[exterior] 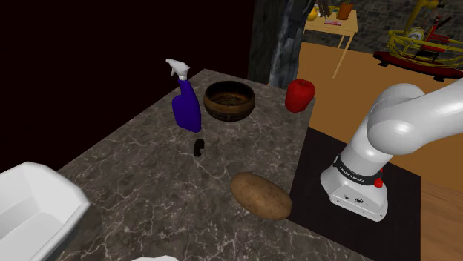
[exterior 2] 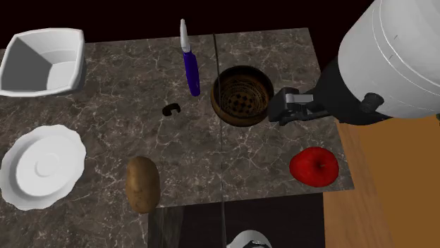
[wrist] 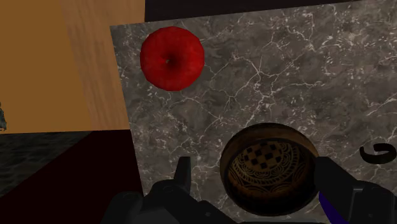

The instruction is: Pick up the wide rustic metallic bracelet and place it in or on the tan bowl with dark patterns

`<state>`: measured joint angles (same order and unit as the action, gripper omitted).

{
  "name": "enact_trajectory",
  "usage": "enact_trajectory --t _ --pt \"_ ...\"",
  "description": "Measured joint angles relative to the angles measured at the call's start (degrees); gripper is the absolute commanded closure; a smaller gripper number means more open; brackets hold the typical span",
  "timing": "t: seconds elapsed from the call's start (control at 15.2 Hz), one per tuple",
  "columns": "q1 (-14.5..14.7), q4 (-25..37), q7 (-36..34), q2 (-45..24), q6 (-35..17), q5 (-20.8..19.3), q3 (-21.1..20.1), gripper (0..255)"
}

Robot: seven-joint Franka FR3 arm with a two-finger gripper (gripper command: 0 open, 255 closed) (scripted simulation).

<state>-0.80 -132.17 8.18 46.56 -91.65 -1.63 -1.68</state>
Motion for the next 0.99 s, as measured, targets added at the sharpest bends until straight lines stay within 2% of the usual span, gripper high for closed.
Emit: enact_trajectory --t 0.13,0.26,0.59,0.99 --pt "0.0 -0.4 -0.8 0.0 -0.3 0.2 -0.6 0" --pt "0.1 -1.7 -4.1 -0.2 -1.4 1.2 -3.1 0" --pt "0.4 -4.6 -13.7 -2.6 -5.4 4.0 -10.4 0" --pt "0.1 -4.5 -26.4 -9.7 -10.6 6.5 -20.0 0"
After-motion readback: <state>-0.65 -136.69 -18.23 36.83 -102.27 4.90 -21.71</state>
